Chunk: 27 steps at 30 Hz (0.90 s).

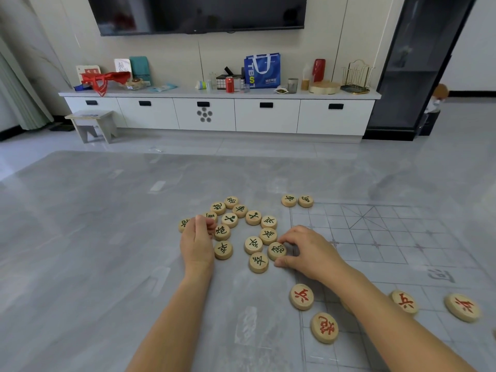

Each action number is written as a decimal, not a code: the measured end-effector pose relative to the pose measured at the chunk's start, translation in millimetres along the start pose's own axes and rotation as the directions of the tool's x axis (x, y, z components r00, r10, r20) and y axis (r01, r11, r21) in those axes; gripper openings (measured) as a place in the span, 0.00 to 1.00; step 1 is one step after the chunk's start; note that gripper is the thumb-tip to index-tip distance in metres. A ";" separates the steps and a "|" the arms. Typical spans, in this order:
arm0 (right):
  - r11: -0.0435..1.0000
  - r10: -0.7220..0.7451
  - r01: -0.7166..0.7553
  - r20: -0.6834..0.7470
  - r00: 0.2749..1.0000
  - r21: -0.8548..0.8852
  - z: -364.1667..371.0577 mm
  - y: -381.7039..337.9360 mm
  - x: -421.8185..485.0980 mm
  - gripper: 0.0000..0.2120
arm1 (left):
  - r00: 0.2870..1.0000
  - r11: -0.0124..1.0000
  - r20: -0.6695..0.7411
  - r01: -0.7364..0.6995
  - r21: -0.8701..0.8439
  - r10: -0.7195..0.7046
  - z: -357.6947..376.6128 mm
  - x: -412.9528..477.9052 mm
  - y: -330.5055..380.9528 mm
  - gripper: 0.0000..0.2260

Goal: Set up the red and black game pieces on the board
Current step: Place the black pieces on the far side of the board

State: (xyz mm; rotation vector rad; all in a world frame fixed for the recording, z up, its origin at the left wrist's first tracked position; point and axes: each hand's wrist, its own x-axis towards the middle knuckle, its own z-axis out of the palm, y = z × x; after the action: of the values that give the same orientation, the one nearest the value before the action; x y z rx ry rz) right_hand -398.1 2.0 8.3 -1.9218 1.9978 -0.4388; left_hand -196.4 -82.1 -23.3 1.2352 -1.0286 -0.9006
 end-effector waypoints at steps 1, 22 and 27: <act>1.000 0.001 -0.001 -0.001 1.000 0.003 0.0 0.1 -0.2 0.25 | 1.000 1.000 0.001 0.003 -0.003 -0.003 0.3 0.0 0.0 0.15; 0.949 0.314 -0.301 -0.252 0.915 0.092 -45.8 76.9 30.6 0.21 | 1.000 0.999 0.006 -0.025 -0.031 0.025 -1.3 2.8 -6.1 0.15; 0.916 0.396 -0.393 -0.307 0.865 0.074 -53.8 106.4 66.9 0.20 | 1.000 0.998 -0.007 -0.009 -0.055 0.009 -0.7 3.6 -7.8 0.15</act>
State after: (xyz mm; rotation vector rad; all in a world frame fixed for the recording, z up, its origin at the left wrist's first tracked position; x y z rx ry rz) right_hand -519.5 -61.0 7.9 -1.4424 2.5129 -0.6750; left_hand -194.6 -86.2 -30.6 1.1865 -0.9968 -0.9114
